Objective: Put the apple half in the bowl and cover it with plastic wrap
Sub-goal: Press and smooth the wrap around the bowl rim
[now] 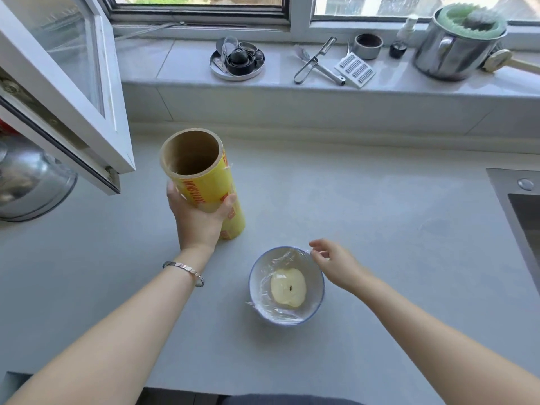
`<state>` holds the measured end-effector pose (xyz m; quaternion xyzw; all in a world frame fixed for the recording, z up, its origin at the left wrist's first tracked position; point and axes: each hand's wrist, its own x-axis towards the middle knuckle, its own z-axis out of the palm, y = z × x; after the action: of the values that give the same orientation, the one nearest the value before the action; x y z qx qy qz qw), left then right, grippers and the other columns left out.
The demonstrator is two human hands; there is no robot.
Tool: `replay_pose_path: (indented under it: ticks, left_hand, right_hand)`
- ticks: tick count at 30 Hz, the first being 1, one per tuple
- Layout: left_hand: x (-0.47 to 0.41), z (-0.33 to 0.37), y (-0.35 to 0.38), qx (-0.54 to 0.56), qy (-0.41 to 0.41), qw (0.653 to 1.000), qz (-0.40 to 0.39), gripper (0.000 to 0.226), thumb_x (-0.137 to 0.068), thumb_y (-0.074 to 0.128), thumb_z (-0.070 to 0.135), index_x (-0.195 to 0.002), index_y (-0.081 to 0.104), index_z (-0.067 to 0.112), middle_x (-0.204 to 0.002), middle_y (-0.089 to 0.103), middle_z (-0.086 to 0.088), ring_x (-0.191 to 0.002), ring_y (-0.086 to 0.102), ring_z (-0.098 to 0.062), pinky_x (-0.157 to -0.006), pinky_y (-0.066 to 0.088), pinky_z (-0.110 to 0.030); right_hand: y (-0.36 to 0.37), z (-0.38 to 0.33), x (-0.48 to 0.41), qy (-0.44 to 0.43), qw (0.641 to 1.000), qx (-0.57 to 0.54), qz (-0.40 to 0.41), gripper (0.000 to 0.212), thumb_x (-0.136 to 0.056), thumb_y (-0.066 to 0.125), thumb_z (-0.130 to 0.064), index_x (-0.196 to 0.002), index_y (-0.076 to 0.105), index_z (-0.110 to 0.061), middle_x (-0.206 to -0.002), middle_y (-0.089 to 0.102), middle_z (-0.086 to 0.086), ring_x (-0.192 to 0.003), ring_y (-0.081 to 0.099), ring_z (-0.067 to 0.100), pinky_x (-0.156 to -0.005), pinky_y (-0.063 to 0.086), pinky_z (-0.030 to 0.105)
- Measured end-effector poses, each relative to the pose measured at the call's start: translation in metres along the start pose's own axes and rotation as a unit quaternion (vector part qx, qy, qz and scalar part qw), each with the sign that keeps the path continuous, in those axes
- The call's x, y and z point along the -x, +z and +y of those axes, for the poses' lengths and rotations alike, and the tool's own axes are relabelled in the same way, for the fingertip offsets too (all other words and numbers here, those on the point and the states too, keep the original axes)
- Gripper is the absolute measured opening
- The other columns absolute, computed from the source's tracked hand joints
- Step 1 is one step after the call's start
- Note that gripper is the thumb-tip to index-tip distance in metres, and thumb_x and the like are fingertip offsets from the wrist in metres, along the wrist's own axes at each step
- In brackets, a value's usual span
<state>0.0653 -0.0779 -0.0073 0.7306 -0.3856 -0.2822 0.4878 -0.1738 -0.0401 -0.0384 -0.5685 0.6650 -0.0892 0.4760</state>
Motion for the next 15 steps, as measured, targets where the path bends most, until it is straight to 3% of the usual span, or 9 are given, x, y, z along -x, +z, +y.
replay_pose_path:
  ticks: [2,4,6,8,10,12,15]
  left_hand:
    - [0.017,-0.01,0.0,-0.015,-0.089,0.996,-0.024,0.102,-0.071,0.077,0.035,-0.145,0.011,0.011,-0.149,0.026,-0.012,-0.136,0.034,-0.024,-0.11,0.032,-0.037]
    - [0.047,-0.027,0.0,-0.104,-0.189,0.973,-0.078,0.074,-0.085,0.06,0.041,-0.141,0.025,0.006,-0.146,0.034,-0.016,-0.132,0.038,-0.029,-0.104,0.034,-0.036]
    - [0.078,-0.041,0.002,-0.157,-0.266,0.931,-0.196,0.04,-0.093,0.043,0.043,-0.115,0.051,0.011,-0.126,0.054,-0.014,-0.117,0.053,-0.032,-0.092,0.043,-0.037]
    - [0.097,-0.044,0.005,-0.122,-0.31,0.906,-0.262,0.029,-0.094,0.039,0.04,-0.097,0.054,0.015,-0.108,0.059,-0.01,-0.101,0.062,-0.031,-0.081,0.052,-0.04]
    - [0.103,-0.046,0.009,-0.094,-0.295,0.905,-0.292,0.031,-0.092,0.046,0.041,-0.11,0.053,0.016,-0.109,0.061,-0.005,-0.095,0.062,-0.027,-0.077,0.054,-0.039]
    - [0.103,-0.051,0.013,-0.114,-0.227,0.907,-0.336,0.034,-0.089,0.054,0.039,-0.118,0.049,0.022,-0.118,0.06,0.0,-0.104,0.06,-0.02,-0.089,0.048,-0.035]
    - [0.101,-0.049,0.021,-0.111,-0.174,0.89,-0.406,0.045,-0.086,0.061,0.029,-0.128,0.044,0.027,-0.132,0.05,0.003,-0.123,0.047,-0.011,-0.1,0.033,-0.023]
  right_hand:
    - [0.004,0.0,0.0,0.013,0.999,-0.005,-0.042,0.037,-0.094,0.043,-0.026,-0.128,0.049,-0.015,-0.127,0.056,0.007,-0.113,0.054,0.019,-0.088,0.037,0.024]
    - [0.008,0.004,0.001,0.026,0.997,-0.01,-0.066,0.037,-0.094,0.041,-0.029,-0.129,0.048,-0.017,-0.13,0.056,0.006,-0.118,0.052,0.019,-0.091,0.036,0.023]
    - [0.012,0.009,0.003,0.03,0.997,-0.032,-0.071,0.035,-0.094,0.042,-0.03,-0.126,0.05,-0.019,-0.13,0.057,0.005,-0.118,0.052,0.019,-0.098,0.037,0.027]
    - [0.014,0.012,0.008,0.036,0.996,-0.048,-0.06,0.033,-0.094,0.042,-0.031,-0.123,0.053,-0.018,-0.122,0.059,0.006,-0.112,0.054,0.019,-0.092,0.038,0.027]
    - [0.014,0.019,0.016,0.044,0.997,-0.056,-0.043,0.03,-0.093,0.042,-0.033,-0.115,0.056,-0.017,-0.111,0.063,0.007,-0.093,0.058,0.019,-0.083,0.042,0.029]
    - [0.015,0.031,0.027,0.067,0.994,-0.072,-0.039,0.028,-0.091,0.044,-0.039,-0.101,0.057,-0.015,-0.097,0.065,0.008,-0.077,0.059,0.02,-0.082,0.05,0.039]
    - [0.012,0.049,0.048,0.123,0.982,-0.118,-0.078,0.035,-0.09,0.044,-0.042,-0.091,0.056,-0.009,-0.082,0.066,0.009,-0.076,0.067,0.023,-0.08,0.053,0.038]
